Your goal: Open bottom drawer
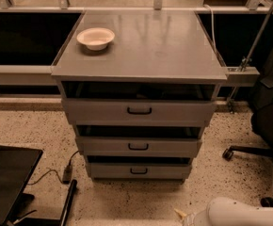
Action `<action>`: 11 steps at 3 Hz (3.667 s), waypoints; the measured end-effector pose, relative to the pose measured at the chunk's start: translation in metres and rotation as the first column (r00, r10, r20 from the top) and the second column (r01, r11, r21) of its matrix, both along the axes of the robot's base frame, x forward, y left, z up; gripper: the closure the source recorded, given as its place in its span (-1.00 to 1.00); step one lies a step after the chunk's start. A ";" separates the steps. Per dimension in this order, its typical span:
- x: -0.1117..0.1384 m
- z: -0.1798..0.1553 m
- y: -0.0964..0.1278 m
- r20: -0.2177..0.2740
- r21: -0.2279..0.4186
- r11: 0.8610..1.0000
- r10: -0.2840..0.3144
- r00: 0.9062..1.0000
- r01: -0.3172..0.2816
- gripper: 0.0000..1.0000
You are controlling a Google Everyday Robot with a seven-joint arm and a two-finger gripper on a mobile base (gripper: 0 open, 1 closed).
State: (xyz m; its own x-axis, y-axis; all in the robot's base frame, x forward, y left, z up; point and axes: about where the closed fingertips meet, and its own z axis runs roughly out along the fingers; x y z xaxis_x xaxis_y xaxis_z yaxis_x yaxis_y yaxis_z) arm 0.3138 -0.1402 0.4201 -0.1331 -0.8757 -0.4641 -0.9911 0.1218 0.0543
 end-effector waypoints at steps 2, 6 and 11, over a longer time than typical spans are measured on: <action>0.017 -0.036 -0.001 -0.017 0.060 0.997 0.056 0.998 -0.055 -1.00; 0.130 -0.078 0.004 0.081 0.222 0.967 0.105 0.991 -0.121 -1.00; 0.222 -0.085 -0.045 0.206 0.281 0.959 -0.016 0.978 -0.043 -1.00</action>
Offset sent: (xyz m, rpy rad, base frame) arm 0.0902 0.0019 -0.0780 0.1383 -0.0099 0.0767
